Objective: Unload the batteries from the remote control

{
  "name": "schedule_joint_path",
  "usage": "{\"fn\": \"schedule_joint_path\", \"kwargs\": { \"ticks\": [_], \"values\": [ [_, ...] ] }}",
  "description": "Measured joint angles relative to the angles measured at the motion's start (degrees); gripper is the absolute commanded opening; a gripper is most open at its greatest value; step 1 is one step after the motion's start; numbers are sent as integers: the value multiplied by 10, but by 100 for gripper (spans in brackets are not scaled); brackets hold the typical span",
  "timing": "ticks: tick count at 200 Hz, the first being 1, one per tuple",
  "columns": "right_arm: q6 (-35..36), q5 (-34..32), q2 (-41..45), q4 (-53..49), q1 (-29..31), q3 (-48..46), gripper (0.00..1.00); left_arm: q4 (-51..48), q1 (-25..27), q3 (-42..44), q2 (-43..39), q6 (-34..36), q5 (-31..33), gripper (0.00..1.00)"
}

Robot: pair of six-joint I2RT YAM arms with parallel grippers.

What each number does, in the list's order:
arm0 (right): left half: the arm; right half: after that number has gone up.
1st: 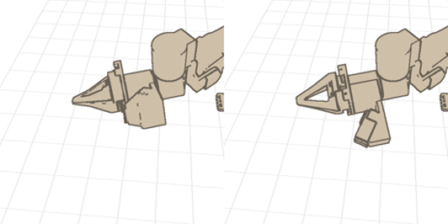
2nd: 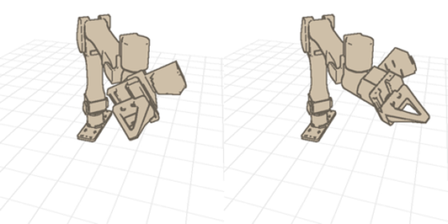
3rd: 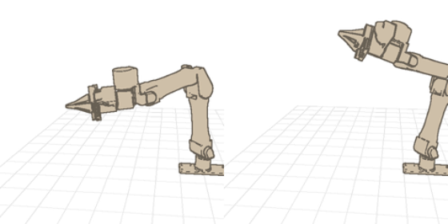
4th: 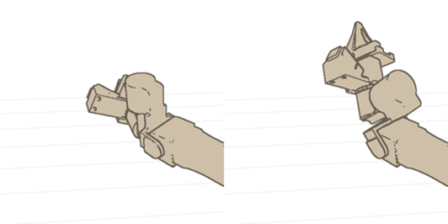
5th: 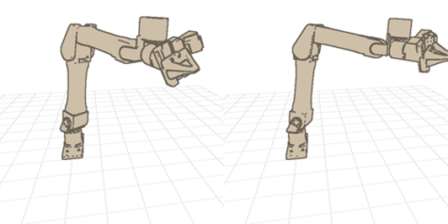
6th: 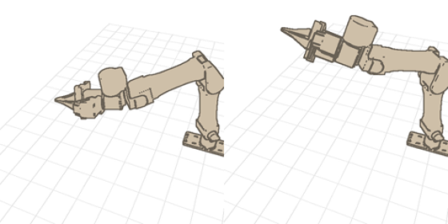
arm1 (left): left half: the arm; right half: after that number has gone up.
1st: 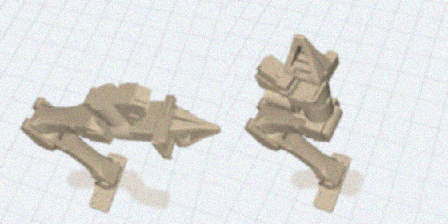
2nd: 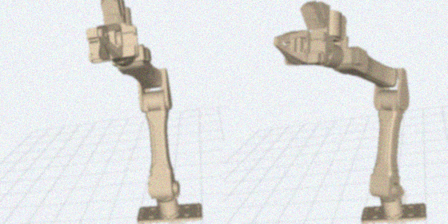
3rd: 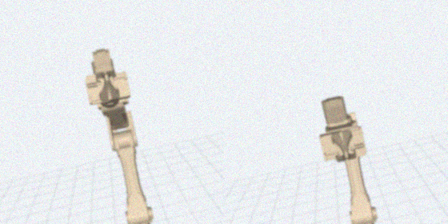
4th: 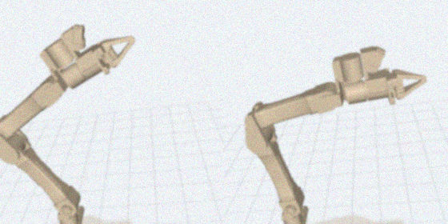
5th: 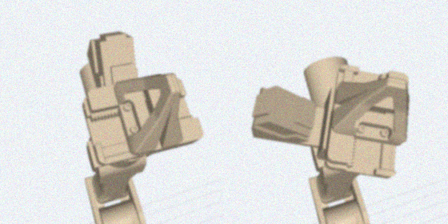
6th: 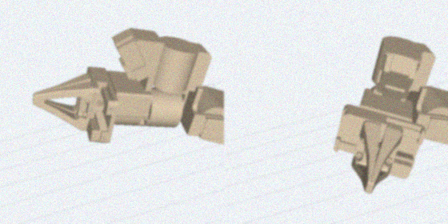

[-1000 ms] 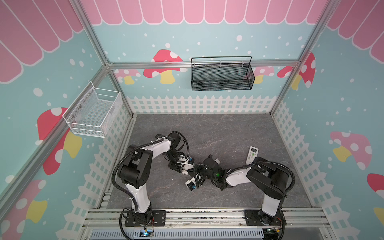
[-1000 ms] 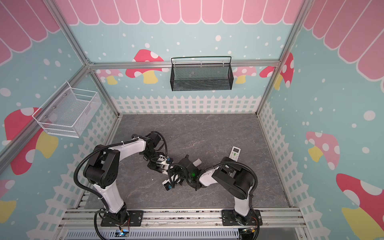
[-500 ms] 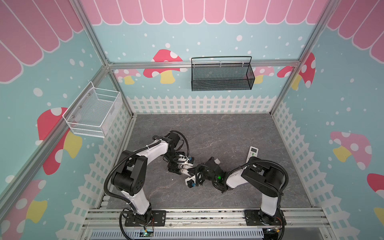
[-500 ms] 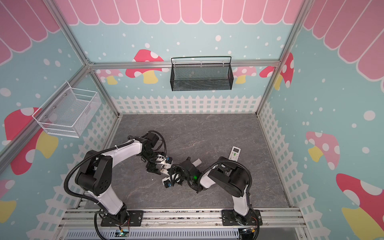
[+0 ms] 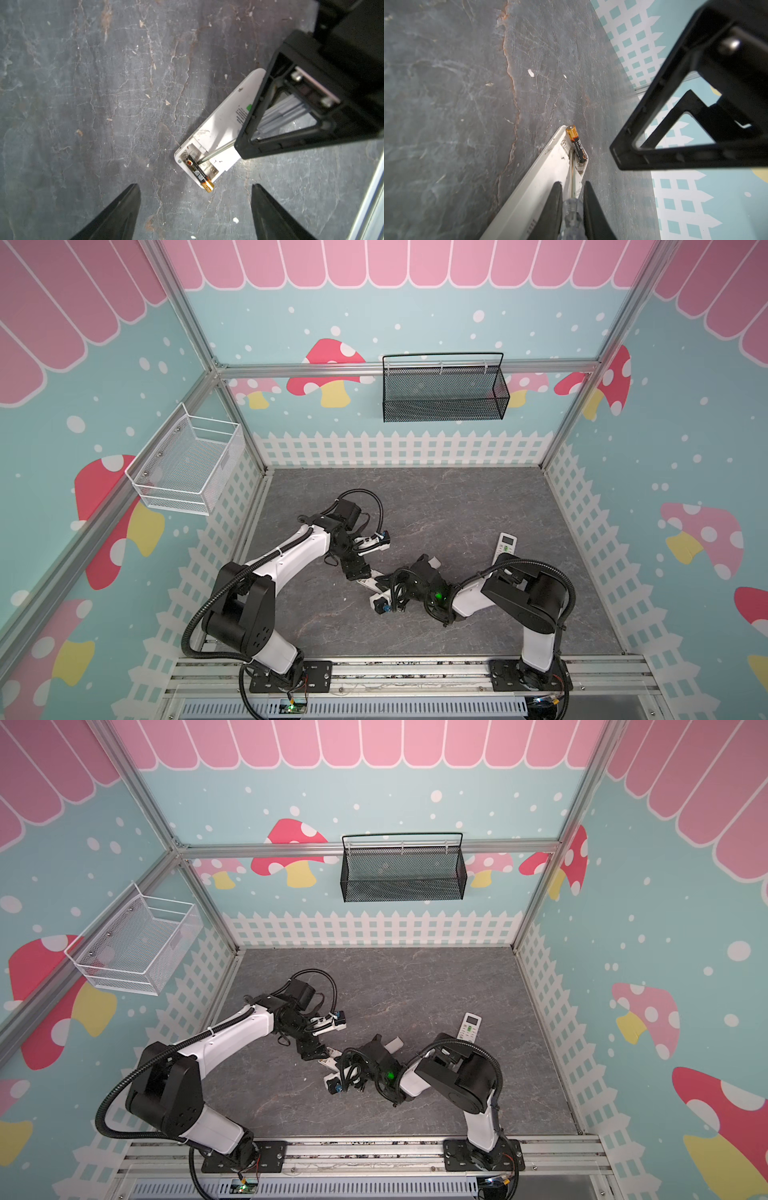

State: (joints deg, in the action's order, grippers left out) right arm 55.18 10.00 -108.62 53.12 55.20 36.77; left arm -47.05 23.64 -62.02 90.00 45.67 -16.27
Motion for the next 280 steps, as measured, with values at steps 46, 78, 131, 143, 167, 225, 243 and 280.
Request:
{"fn": "schedule_joint_path", "kwargs": {
  "ticks": [46,78,131,143,167,225,243,280],
  "values": [
    [0,-4,0,5,0,-3,0,47,14,40,11,-93,57,80],
    [-4,-12,0,5,0,-3,0,71,15,57,15,-121,79,77],
    [-4,-19,0,8,3,-5,0,93,20,68,34,-140,101,64],
    [-4,-20,0,10,3,-7,0,95,22,67,42,-143,103,59],
    [-5,-23,0,11,4,-7,0,104,23,65,57,-146,121,43],
    [-8,-47,0,21,4,-12,0,103,28,57,69,-154,122,14],
    [-9,-51,1,20,3,-12,0,103,29,57,69,-155,122,7],
    [-18,-62,26,0,3,-20,0,100,29,48,69,-155,129,4]
  ]
}}
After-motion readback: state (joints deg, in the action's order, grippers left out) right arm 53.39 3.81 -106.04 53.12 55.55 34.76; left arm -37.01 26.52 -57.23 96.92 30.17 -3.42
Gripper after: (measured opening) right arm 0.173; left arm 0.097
